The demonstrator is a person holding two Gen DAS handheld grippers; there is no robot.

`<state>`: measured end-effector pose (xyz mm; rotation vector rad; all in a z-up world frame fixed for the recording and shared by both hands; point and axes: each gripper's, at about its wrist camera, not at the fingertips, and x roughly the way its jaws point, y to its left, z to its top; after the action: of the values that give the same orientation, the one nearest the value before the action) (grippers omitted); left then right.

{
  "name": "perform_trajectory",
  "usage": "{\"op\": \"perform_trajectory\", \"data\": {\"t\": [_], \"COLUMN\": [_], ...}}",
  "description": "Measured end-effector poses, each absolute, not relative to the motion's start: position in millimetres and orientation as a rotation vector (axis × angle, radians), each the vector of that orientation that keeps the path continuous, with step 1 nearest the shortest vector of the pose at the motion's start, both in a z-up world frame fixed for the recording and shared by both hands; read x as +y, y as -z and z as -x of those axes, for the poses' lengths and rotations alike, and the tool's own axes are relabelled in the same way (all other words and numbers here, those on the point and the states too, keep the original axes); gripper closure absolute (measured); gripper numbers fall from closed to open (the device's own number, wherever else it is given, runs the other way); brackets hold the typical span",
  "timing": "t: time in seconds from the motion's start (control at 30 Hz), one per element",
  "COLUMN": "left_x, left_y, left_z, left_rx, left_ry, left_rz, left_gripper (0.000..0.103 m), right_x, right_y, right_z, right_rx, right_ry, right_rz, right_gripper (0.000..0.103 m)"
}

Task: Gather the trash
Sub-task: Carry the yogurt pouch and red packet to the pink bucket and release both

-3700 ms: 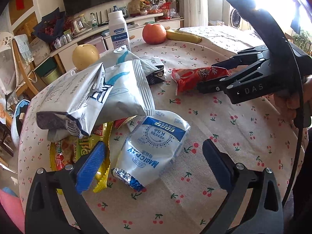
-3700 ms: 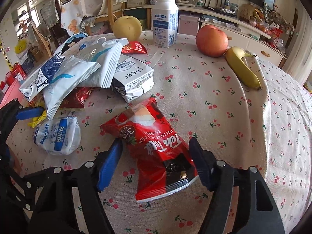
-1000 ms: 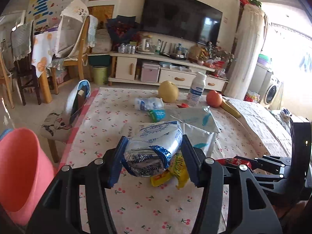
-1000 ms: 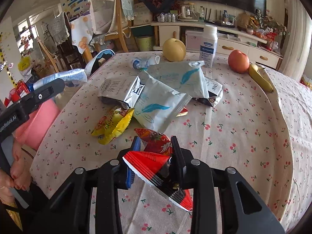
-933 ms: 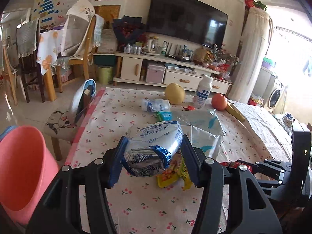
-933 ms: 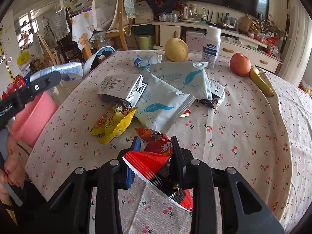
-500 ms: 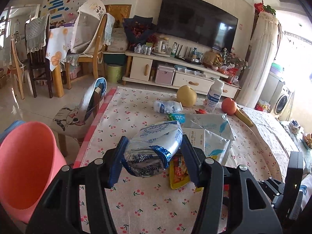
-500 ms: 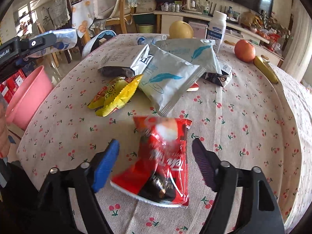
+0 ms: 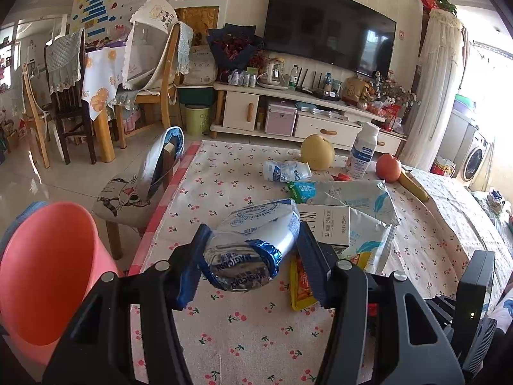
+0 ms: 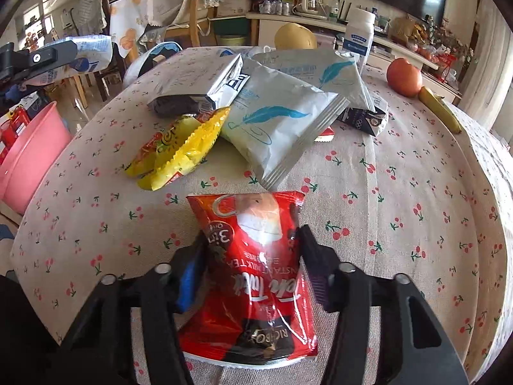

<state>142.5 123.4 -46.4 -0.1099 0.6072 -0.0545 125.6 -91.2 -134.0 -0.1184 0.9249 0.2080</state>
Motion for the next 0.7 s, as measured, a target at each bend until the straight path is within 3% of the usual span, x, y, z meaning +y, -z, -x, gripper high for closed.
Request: {"op": "perform_trajectory", "data": {"t": [0.13,0.43,0.7], "left_x": [128,161,238], "left_y": [46,39,31], "left_z": [-142,-136,-124], "left_rx": [0.607,0.572,0.519], "left_ry": [0.036,-0.073,-0.337], "left_rz": [0.118,0.191,0.345], "left_gripper": [0.046,0.046,0.046], "right_x": [-92,-63,29], "right_y": [131,77,27], "right_z": [-124,-124,-145], "right_rx": [0.916,0.817,0.755], "right_ry": [-0.214,-0.341,-0.59], "right_rz": [0.109,0.038,-0.021], "right_gripper": [0.06,0.06,0.06]}}
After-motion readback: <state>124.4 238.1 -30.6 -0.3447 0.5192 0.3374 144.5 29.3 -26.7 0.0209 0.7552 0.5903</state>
